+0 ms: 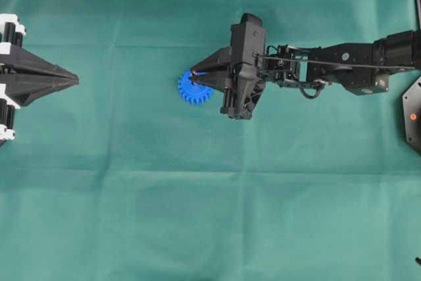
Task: Insert the shaft placed at a random location into the center hole of the small gear at another random location.
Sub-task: 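Position the held shaft above the blue gear's center hole, then lower the shaft with the right gripper into the gear's center hole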
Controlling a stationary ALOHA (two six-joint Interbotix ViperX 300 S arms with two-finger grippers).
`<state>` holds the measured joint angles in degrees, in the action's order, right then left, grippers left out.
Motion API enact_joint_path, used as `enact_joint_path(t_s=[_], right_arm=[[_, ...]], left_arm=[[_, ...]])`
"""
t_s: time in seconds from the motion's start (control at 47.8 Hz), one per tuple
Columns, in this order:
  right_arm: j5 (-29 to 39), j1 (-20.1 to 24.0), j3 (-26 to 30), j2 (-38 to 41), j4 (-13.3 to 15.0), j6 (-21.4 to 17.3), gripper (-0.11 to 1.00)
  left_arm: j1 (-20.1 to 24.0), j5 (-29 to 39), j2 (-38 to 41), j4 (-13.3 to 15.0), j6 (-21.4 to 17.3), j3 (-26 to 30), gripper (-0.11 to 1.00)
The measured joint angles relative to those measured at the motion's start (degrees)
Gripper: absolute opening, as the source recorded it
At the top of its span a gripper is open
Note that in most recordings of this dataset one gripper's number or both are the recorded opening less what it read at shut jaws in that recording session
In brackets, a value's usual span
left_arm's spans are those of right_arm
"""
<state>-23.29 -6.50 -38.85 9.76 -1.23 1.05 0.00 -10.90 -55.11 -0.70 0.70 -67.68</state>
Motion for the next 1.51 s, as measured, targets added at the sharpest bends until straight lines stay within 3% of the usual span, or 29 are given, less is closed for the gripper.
enact_joint_path(t_s=[0.963,1.508], right_arm=[[0.0,0.0,0.6,-2.1,0.4,1.1,0.13],[0.0,0.0,0.6,1.2,0.4,1.1,0.13]], left_arm=[[0.0,0.2,0.1,0.1,0.0,0.0,0.00],[0.0,0.2,0.1,0.0,0.0,0.0,0.00]])
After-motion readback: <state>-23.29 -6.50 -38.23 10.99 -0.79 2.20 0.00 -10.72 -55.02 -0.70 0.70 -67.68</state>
